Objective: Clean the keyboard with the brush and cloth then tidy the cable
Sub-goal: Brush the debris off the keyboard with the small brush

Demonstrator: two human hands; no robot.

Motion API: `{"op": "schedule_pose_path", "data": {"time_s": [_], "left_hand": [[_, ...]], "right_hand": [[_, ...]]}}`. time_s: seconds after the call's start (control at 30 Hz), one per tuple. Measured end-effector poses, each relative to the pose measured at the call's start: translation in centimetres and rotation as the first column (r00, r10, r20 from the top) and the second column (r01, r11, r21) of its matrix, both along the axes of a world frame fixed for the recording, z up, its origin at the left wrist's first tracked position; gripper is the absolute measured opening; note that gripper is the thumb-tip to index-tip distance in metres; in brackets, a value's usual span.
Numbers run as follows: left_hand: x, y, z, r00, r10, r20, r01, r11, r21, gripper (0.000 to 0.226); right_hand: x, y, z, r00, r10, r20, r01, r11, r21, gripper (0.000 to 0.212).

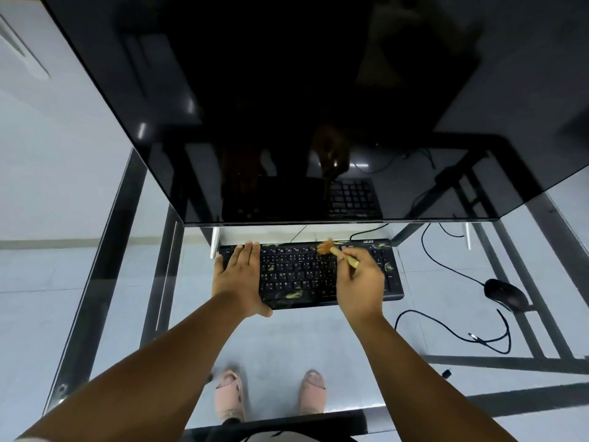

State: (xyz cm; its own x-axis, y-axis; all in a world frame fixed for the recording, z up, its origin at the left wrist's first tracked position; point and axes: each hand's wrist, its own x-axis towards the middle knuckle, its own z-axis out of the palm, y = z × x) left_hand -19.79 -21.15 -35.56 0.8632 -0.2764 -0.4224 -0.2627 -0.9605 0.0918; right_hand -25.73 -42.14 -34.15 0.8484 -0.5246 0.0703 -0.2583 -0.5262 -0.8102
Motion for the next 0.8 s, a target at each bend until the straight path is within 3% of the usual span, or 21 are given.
{"op": "schedule_pose_path", "data": {"time_s": [0.1, 0.23, 0.33, 0.47, 0.6, 0.7, 0.8], "left_hand": [[-0.1, -0.4, -0.1, 1.000, -0.006, 0.017, 0.006, 1.000, -0.008, 0.137], [-0.2, -1.3, 0.0, 1.000, -0.001, 0.019, 0.001, 0.999, -0.045, 0.135], [-0.4, -2.3, 0.0, 0.999, -0.014, 0.034, 0.017, 0.998, -0.068, 0.128], [-1.0, -4.0, -0.2, 0.998, 0.001, 0.061, 0.008, 0.989, -0.146, 0.112], [-1.6, -5.3, -0.3, 0.999, -0.024, 0.046, 0.032, 0.983, -0.180, 0.101], [-1.9, -6.4, -0.5, 0.999, -0.039, 0.029, 0.044, 0.982, -0.185, 0.099], [-2.2, -7.0, -0.7, 0.998, -0.058, 0.024, 0.061, 0.982, -0.176, 0.098]], "right_hand": [[-0.3, -0.2, 0.3, 0.986, 0.158, -0.054, -0.155, 0.986, 0.056, 0.009], [0.3, -1.2, 0.4, 1.000, 0.011, 0.012, -0.011, 0.999, 0.046, 0.016], [0.9, -1.3, 0.4, 0.992, 0.117, -0.043, -0.112, 0.988, 0.106, 0.012], [0.5, -2.7, 0.0, 0.997, -0.076, 0.021, 0.076, 0.997, 0.027, 0.011], [-0.6, -4.0, -0.5, 0.997, -0.072, -0.006, 0.072, 0.996, 0.051, 0.007], [-1.0, -5.8, -0.9, 0.978, -0.208, 0.008, 0.205, 0.971, 0.123, 0.010], [-0.9, -7.1, -1.0, 0.988, -0.153, -0.034, 0.156, 0.978, 0.142, 0.012]]}}
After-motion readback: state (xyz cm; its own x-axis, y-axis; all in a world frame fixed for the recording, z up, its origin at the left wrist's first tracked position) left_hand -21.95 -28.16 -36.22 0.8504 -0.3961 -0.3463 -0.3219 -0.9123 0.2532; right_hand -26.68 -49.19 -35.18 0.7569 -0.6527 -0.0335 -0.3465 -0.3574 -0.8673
